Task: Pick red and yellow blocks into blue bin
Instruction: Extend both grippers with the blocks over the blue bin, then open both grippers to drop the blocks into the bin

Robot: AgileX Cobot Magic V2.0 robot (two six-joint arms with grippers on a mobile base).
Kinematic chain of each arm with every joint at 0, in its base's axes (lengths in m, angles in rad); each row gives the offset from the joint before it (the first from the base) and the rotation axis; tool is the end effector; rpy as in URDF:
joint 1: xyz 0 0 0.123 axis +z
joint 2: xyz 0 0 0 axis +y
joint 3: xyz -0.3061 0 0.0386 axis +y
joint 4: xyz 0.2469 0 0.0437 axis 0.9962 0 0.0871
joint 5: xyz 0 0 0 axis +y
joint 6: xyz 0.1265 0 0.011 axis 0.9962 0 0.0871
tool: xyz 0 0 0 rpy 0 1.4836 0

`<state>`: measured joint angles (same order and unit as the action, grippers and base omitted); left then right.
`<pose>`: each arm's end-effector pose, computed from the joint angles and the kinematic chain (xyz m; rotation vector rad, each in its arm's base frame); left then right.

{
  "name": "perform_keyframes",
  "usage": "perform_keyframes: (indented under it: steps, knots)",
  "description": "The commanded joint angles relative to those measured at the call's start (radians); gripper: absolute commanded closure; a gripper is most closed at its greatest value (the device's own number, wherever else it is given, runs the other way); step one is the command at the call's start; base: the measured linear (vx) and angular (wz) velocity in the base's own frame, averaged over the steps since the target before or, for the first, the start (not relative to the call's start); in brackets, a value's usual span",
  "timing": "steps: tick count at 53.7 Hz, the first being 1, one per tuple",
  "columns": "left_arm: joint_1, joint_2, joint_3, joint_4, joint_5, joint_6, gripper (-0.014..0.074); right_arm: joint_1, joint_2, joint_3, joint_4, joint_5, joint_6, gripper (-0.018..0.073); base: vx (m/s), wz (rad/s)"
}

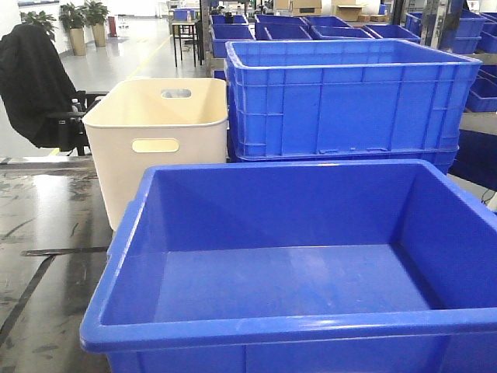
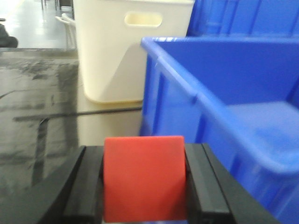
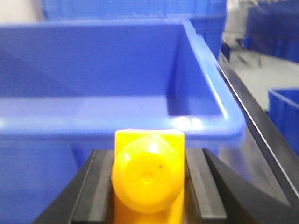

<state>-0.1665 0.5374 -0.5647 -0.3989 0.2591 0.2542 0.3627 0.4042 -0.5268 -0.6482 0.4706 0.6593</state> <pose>0.1239 -0.0337 0.3475 0.1037 1.7015 -0.3079 0.0999 0.0007 0.3311 -0.0559 1.7391 0.0722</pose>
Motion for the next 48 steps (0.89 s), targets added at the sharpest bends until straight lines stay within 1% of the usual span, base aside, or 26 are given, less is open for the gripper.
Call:
perform_keyframes:
  steps: [1, 4, 8, 11, 12, 17, 23, 28, 34, 40, 44, 48]
  knots:
    - [-0.001, 0.048, -0.146, -0.047, -0.069, 0.025, 0.0594, -0.003, 0.041, -0.127, -0.059, -0.141, -0.009, 0.0569, 0.0, 0.0]
    - [-0.001, 0.096, -0.233, -0.07, -0.042, 0.063, 0.0594, -0.003, 0.106, -0.196, -0.079, -0.161, -0.012, 0.0569, 0.0, 0.0]
    - [-0.003, 0.225, -0.383, -0.141, 0.008, 0.161, 0.0594, -0.003, 0.236, -0.285, -0.109, -0.207, -0.05, 0.0569, 0.0, 0.0]
    - [-0.007, 0.327, -0.467, -0.218, 0.042, 0.255, 0.0594, -0.003, 0.347, -0.344, -0.116, -0.26, -0.09, 0.0569, 0.0, 0.0]
    - [-0.01, 0.353, -0.493, -0.236, 0.047, 0.274, 0.0594, -0.003, 0.388, -0.366, -0.114, -0.281, -0.097, 0.0569, 0.0, 0.0]
    - [-0.038, 0.53, -0.592, -0.37, 0.087, 0.399, 0.0594, -0.003, 0.562, -0.459, -0.095, -0.348, -0.08, 0.0569, 0.0, 0.0]
    - [-0.085, 0.712, -0.683, -0.515, 0.099, 0.504, 0.0592, -0.003, 0.747, -0.561, -0.09, -0.366, -0.075, 0.0565, 0.0, 0.0]
    - [-0.122, 0.833, -0.748, -0.596, 0.122, 0.58, 0.0575, -0.003, 0.832, -0.619, -0.09, -0.365, -0.074, 0.0558, 0.0, 0.0]
    - [-0.165, 0.952, -0.828, -0.635, 0.166, 0.661, 0.0517, -0.003, 0.874, -0.642, -0.089, -0.367, -0.074, 0.0512, 0.0, 0.0]
    - [-0.202, 1.017, -0.884, -0.635, 0.185, 0.666, 0.0414, -0.003, 0.874, -0.637, -0.089, -0.364, -0.074, 0.0417, 0.0, 0.0]
    - [-0.219, 1.037, -0.902, -0.635, 0.173, 0.685, 0.0324, -0.003, 0.873, -0.637, -0.089, -0.359, -0.074, 0.0314, 0.0, 0.0]
    - [-0.228, 1.037, -0.902, -0.635, 0.145, 0.715, 0.0229, -0.003, 0.873, -0.637, -0.089, -0.352, -0.073, 0.0186, 0.0, 0.0]
